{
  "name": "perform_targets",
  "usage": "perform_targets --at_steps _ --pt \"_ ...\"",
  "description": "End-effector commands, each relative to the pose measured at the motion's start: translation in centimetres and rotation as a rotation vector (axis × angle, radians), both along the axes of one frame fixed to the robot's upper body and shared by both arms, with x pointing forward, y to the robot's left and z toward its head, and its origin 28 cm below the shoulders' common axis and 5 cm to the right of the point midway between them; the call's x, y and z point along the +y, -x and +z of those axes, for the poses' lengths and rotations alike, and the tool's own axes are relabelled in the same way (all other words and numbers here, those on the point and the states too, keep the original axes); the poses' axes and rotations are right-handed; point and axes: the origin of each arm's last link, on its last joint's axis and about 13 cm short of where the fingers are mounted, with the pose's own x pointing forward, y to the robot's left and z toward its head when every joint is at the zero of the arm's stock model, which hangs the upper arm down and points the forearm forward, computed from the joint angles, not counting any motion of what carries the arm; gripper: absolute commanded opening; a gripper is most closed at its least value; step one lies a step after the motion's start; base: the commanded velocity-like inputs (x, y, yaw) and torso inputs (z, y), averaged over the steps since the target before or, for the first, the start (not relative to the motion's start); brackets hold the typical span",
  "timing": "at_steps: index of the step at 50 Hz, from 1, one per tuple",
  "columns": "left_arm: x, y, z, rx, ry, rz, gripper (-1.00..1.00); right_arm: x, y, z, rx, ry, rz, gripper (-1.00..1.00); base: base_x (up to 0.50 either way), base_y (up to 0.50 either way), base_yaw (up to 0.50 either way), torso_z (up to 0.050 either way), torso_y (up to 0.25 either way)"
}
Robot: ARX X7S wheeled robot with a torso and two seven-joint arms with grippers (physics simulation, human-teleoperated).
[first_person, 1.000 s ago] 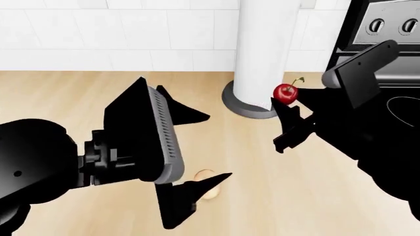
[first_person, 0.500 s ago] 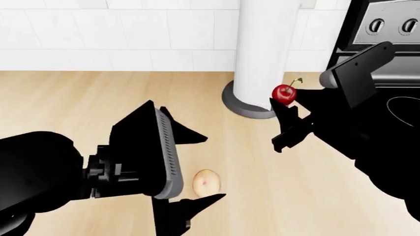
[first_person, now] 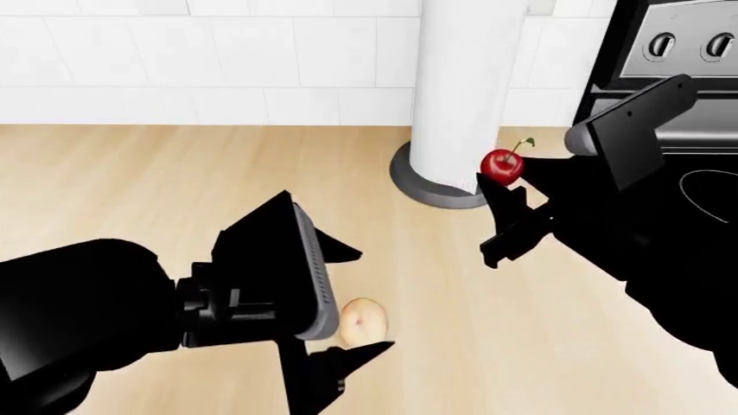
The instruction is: Pick the cherry, apricot from the counter and place them in the cabinet. Then close the cabinet.
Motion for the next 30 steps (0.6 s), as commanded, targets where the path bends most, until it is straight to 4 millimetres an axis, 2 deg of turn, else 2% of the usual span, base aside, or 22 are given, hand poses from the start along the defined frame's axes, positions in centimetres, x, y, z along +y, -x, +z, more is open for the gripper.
perform_targets --at_steps 1,30 --pt "0.0 -0.3 -1.2 0.033 -0.031 0.017 1.0 -0.1 0.0 0.0 -0.001 0.001 -0.001 -1.0 0.0 0.0 0.0 0.0 0.0" --pt "0.1 -1.4 -3.2 0.078 -0.082 0.055 1.0 -0.1 0.0 -0.3 0.002 -0.006 -0.006 -1.0 0.0 0.0 0.0 0.0 0.0"
